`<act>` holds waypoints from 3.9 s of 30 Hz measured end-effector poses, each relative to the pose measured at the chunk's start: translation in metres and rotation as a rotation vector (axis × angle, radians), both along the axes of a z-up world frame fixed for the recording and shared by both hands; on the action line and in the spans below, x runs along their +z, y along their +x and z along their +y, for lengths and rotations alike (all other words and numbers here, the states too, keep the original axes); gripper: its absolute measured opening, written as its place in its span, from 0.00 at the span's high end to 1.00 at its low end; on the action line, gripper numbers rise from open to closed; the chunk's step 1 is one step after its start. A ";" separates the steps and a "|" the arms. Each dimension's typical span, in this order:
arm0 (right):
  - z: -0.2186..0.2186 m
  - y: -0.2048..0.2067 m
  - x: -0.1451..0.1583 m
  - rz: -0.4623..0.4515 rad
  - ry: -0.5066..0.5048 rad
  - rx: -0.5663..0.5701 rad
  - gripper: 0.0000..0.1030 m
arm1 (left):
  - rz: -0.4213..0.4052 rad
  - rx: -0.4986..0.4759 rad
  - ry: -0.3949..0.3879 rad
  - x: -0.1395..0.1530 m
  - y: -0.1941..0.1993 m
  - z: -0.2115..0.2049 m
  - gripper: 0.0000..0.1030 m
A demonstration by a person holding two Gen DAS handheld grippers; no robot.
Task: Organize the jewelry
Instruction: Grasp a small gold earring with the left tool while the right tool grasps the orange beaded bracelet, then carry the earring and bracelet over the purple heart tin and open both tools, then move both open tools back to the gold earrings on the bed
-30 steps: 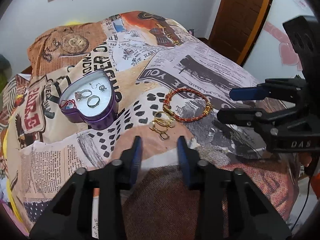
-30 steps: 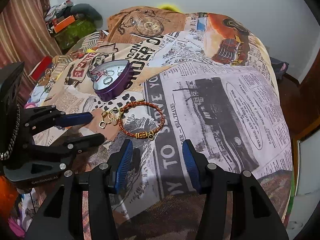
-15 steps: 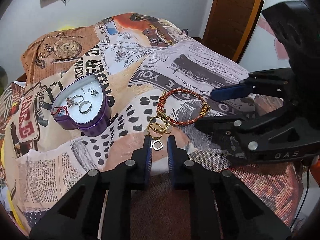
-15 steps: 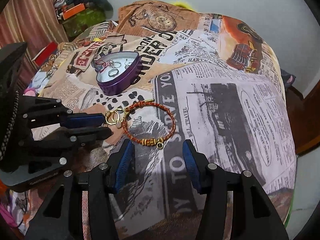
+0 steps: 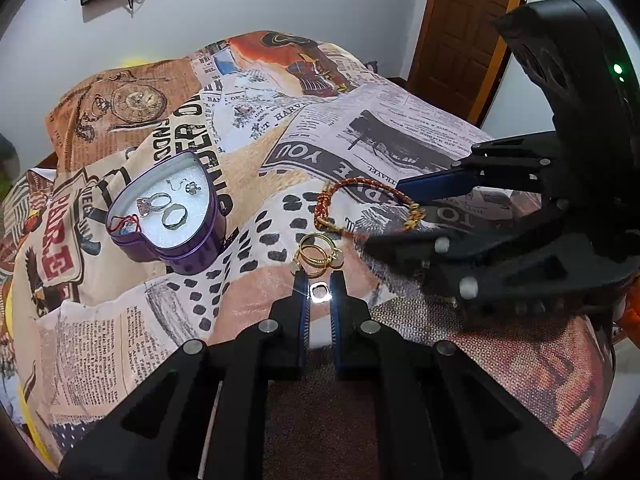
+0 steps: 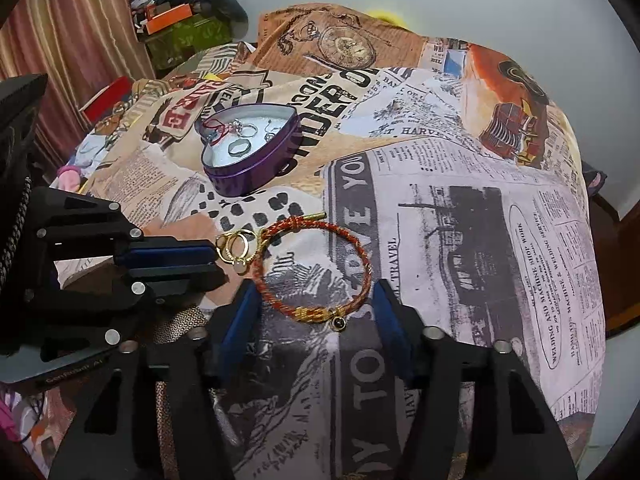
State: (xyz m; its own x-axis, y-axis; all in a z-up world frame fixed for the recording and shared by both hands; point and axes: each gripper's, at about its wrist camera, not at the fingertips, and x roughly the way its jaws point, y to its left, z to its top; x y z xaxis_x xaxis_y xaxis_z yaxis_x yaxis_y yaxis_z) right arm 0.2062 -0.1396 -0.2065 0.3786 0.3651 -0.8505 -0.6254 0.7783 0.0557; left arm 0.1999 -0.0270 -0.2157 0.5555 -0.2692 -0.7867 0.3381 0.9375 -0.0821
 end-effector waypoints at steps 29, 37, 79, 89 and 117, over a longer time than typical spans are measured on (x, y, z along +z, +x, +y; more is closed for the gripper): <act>0.016 -0.017 0.069 -0.130 0.060 -0.126 0.83 | -0.144 0.155 -0.068 0.064 -0.038 0.060 0.92; 0.045 0.001 0.071 -0.115 0.093 -0.131 0.83 | -0.152 0.213 -0.073 0.073 -0.011 0.090 0.92; 0.125 0.074 -0.005 0.178 -0.038 -0.091 0.78 | 0.096 0.275 -0.188 0.003 0.105 0.146 0.92; 0.117 0.060 0.020 0.165 -0.001 -0.084 0.74 | 0.043 0.289 -0.166 0.037 0.081 0.148 0.92; 0.027 -0.012 0.072 -0.127 -0.017 -0.123 0.59 | -0.072 0.191 -0.023 0.072 -0.006 0.069 0.69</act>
